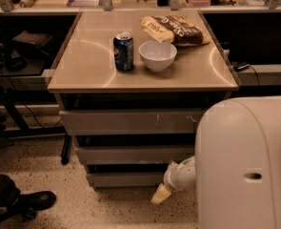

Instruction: Open bottom drawer

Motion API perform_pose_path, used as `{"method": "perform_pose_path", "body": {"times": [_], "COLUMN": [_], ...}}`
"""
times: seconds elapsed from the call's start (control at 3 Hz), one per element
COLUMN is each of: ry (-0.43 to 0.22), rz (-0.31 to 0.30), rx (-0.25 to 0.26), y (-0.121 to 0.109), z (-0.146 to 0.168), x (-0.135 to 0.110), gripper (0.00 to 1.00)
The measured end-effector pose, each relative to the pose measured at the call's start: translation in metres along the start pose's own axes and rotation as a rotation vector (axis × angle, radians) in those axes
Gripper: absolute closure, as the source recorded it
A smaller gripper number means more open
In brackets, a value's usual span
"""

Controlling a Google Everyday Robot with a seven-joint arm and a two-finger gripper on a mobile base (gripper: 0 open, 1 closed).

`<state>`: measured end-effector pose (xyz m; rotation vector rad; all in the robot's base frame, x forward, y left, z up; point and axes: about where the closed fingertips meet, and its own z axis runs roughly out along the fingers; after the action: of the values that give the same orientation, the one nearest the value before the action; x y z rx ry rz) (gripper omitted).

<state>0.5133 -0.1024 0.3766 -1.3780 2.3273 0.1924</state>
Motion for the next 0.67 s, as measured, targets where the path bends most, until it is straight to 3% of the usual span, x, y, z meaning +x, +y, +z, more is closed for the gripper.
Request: {"method": "perform_pose_path", "body": {"times": [0.33, 0.67], "ry": [0.025, 0.025], "rz": [0.017, 0.017], "rx": [-0.035, -0.035], "y": [0.0136, 0.0136], "z": [0.0201, 0.0201], "x": [0.0173, 0.0173], "gripper": [0.0, 0.0]}}
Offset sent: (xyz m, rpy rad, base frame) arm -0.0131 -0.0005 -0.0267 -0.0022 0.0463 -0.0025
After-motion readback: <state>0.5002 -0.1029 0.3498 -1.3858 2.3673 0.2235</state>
